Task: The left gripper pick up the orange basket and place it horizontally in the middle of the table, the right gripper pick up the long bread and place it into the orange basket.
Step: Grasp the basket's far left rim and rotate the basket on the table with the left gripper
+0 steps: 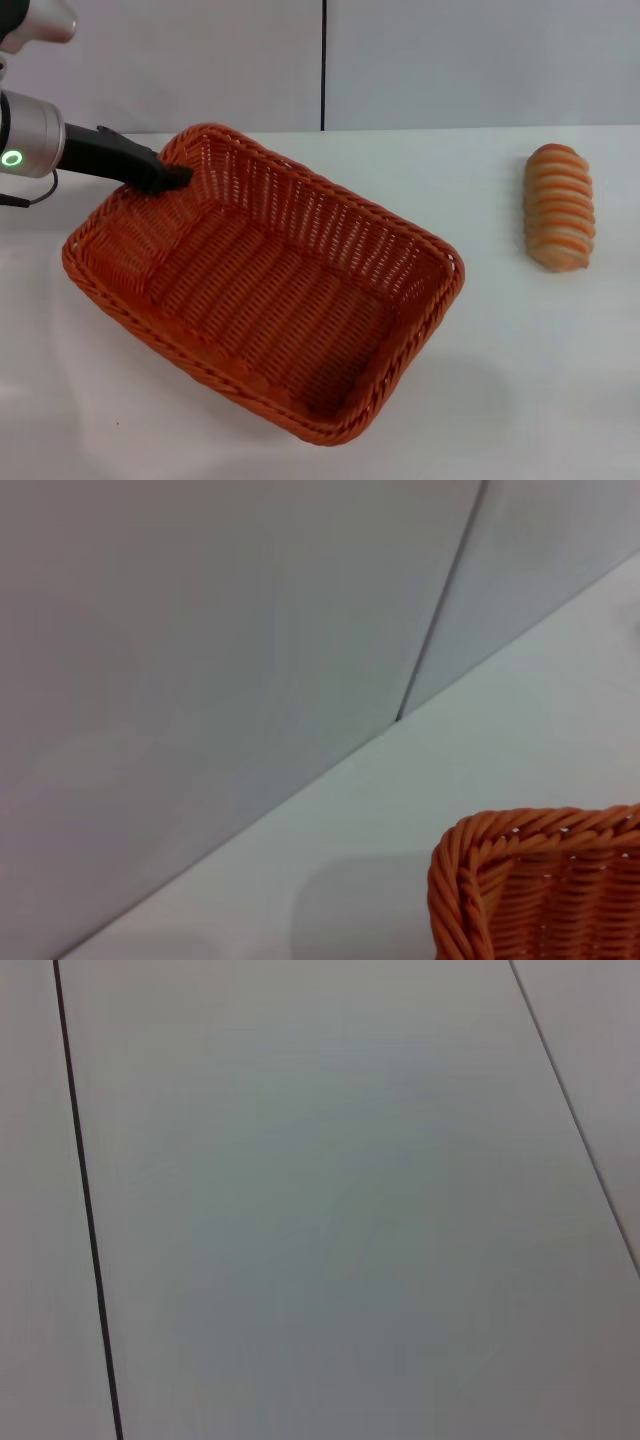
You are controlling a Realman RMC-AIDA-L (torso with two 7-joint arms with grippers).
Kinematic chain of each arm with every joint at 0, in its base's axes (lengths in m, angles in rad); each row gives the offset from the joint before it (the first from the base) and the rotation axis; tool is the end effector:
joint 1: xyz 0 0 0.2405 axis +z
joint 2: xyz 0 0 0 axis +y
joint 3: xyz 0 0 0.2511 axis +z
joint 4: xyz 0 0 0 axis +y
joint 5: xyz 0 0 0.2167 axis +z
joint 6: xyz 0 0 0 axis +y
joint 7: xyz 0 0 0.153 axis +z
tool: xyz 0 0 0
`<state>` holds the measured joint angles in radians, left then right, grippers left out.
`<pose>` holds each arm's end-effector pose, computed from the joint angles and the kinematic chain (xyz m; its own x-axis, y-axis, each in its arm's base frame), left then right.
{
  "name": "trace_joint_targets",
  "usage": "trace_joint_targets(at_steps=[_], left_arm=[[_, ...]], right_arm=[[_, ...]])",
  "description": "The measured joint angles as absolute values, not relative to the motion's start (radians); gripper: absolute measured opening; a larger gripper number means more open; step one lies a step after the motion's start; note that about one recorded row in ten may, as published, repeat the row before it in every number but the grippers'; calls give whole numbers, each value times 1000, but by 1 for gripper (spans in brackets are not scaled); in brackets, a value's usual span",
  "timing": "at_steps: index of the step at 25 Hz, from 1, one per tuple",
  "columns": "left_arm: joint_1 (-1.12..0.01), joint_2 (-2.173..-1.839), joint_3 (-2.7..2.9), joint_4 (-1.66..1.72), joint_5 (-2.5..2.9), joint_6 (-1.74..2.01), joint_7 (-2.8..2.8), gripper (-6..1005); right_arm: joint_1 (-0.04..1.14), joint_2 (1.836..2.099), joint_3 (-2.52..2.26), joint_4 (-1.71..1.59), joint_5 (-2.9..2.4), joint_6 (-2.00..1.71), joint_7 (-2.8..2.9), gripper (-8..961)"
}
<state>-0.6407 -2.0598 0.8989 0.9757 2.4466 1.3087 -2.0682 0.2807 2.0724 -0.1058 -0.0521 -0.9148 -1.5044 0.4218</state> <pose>-0.2481 0.4036 0.0272 0.7751 0.6172 0.1352 0.6080 -0.6702 -0.4256 0.4042 0.2532 0.0933 0.5815 0.3420 -0.7382 -0.8128 0.2840 -0.5087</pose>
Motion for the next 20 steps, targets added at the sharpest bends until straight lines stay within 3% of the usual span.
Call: trace_joint_targets(at_steps=[20], left_arm=[[-595, -2046, 554, 1098, 2282, 1544, -2332, 167]], right_arm=[[297, 2072, -107, -54, -913, -1457, 422, 606]])
